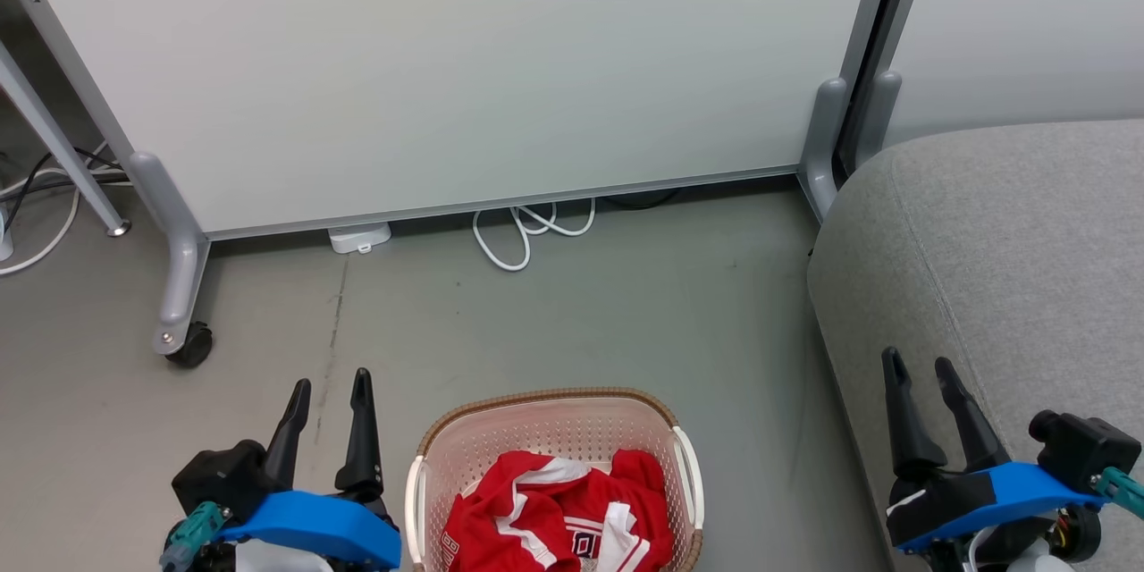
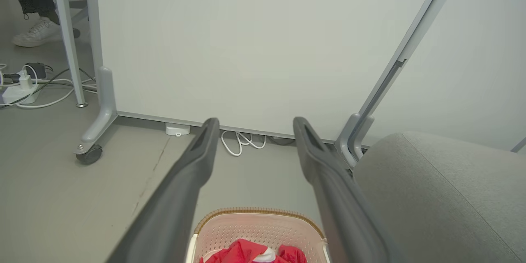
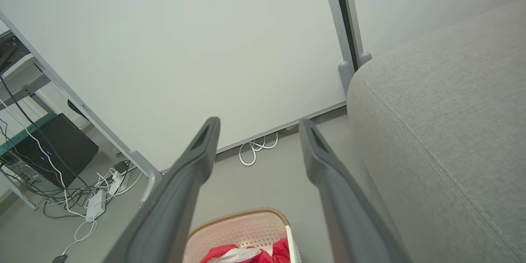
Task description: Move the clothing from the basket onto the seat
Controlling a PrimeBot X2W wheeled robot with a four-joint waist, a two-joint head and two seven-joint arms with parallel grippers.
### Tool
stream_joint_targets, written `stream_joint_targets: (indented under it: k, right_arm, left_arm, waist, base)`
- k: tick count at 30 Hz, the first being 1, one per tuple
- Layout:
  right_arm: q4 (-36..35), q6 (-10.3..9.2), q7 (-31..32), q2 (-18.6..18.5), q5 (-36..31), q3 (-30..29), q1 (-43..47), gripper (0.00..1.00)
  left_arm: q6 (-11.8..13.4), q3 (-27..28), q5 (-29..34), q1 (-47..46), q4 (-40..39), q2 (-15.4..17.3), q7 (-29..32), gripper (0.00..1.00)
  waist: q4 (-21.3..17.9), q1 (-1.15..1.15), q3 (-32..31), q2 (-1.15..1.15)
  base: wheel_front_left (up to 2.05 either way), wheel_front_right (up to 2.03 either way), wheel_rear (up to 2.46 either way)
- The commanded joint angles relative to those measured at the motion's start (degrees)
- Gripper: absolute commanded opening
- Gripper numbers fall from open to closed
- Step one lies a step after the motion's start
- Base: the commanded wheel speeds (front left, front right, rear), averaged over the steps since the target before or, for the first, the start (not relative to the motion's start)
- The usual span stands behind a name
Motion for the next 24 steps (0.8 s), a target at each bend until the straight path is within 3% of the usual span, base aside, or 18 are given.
stream_joint_targets:
  k: [1, 24]
  right_arm:
    - [-0.6, 0.11, -0.4, -0.5, -1.9, -0.3, -0.5, 1.0]
    - [-1.3, 0.13, -0.8, -0.5, -15.9, -1.1, 0.6, 1.0]
  left_arm:
    - [0.1, -0.3, 1.4, -1.0, 0.0, 0.2, -0.6, 1.0]
    - [0.0, -1.8, 10.8, -1.1, 1.7, -0.2, -3.3, 1.0]
  waist:
    - [0.1, 0.0, 0.0, 0.0]
    - [0.3, 0.0, -0.7, 0.0]
  base:
    - [0.0, 0.0, 0.0]
    - [0.0, 0.0, 0.0]
